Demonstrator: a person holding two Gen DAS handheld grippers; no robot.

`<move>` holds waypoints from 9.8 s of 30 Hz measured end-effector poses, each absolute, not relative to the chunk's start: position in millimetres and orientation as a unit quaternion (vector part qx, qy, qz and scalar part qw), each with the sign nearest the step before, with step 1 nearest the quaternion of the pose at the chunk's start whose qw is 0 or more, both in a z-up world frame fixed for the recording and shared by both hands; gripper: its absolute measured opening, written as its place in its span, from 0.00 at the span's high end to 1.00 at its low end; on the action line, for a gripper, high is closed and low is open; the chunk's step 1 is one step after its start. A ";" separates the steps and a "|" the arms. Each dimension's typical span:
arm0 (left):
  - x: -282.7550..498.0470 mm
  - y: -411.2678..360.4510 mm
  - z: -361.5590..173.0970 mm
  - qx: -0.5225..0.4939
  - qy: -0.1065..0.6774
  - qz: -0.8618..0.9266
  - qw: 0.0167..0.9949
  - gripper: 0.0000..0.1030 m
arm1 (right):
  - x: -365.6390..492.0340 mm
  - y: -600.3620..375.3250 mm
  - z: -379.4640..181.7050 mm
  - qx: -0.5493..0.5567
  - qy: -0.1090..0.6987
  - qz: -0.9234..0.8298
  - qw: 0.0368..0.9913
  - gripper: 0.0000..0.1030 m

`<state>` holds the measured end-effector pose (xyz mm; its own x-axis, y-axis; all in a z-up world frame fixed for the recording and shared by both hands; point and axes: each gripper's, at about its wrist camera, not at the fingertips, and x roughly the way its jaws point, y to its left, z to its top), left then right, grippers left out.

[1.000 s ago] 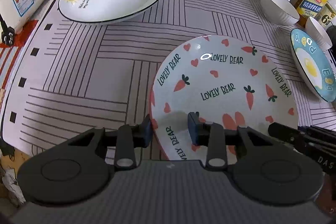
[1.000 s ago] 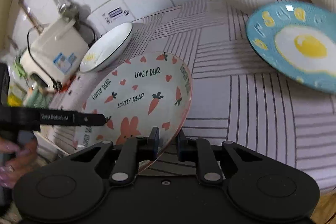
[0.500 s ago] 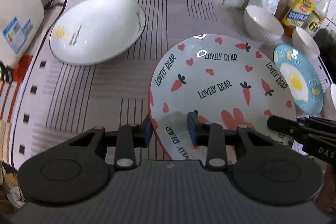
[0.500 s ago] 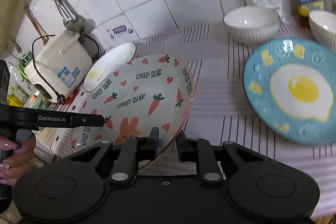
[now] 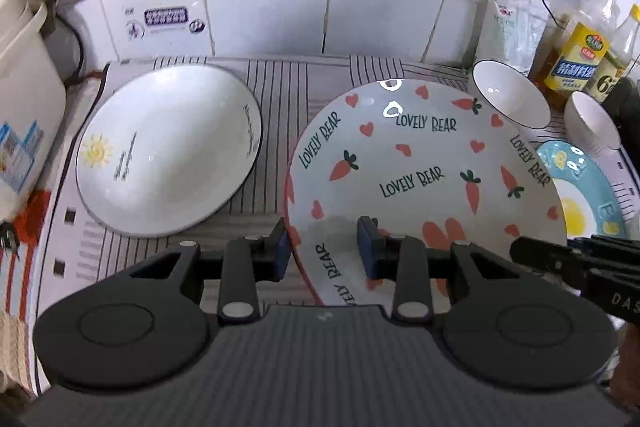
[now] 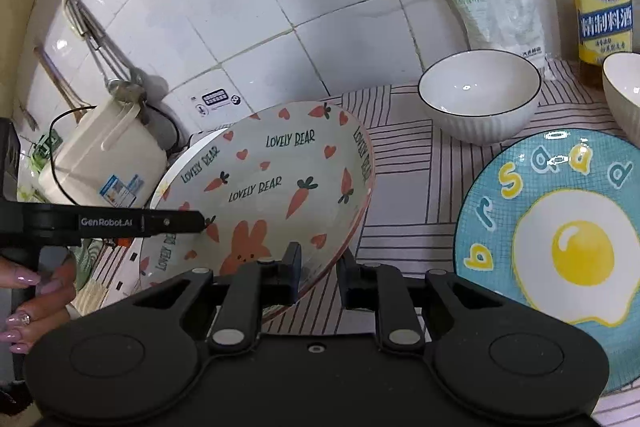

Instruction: Organize plates and bowls

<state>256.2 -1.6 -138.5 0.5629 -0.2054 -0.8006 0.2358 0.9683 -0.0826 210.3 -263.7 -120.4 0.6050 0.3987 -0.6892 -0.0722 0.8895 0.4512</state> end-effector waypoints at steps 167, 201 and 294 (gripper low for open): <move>231.3 -147.7 -83.7 0.064 0.516 -0.342 0.783 0.77 | 69.7 -348.8 -41.6 0.221 0.389 -0.035 0.894 0.77; 272.8 16.2 -150.1 -0.113 0.562 -0.125 0.810 0.75 | 216.4 -262.4 -89.9 0.180 0.464 0.149 0.854 0.78; 221.2 147.8 -75.0 -0.119 0.420 -0.002 0.900 0.24 | 241.2 -119.6 -40.4 0.063 0.347 0.202 0.914 0.33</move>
<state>221.2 147.8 -75.0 0.6474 -0.1026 -0.7552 -0.0967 0.9718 -0.2149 241.2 -119.6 -40.4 0.6781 0.4120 -0.6086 -0.3252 0.9108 0.2543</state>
